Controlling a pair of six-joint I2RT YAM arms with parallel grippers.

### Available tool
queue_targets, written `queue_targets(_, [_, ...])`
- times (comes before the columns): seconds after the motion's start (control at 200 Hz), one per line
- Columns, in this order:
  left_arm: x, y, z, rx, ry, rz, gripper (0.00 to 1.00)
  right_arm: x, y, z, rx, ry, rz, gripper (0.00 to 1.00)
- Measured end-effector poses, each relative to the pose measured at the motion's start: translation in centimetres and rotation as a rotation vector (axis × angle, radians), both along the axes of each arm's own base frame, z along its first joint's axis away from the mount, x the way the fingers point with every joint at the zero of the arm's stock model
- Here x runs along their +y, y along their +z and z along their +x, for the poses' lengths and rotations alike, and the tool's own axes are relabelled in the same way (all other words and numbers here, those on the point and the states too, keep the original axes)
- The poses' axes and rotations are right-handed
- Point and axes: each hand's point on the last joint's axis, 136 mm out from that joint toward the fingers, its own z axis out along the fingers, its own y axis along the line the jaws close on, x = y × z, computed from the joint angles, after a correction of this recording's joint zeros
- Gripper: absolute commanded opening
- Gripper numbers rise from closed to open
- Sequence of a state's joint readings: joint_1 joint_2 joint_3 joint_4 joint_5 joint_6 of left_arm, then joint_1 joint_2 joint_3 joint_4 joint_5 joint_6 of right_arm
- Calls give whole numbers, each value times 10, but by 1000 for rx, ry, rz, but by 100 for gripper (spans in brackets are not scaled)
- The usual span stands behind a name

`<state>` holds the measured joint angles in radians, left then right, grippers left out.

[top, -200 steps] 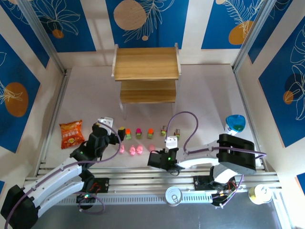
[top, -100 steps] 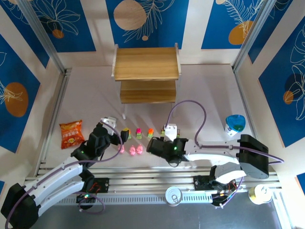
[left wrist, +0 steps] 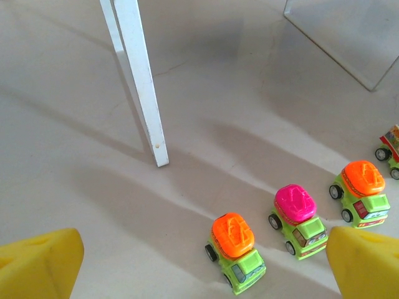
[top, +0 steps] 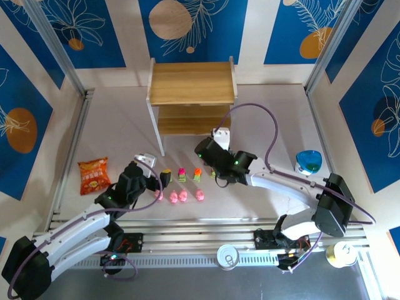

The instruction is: Place and organize the plastic toys onto the shelf

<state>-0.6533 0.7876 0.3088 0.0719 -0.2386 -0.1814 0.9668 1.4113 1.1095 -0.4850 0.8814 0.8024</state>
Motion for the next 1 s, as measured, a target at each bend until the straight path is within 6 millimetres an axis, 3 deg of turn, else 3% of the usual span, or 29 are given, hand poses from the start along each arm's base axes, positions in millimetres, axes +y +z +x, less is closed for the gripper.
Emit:
queue_targets(0.435, [-3,0,2,7,-6,1,100,0,5,43,12,-15,-40,29])
queue_targets(1.0, [-7,-3,3,21,-19,3,100,-19,-1,65,14,-67,-65,30])
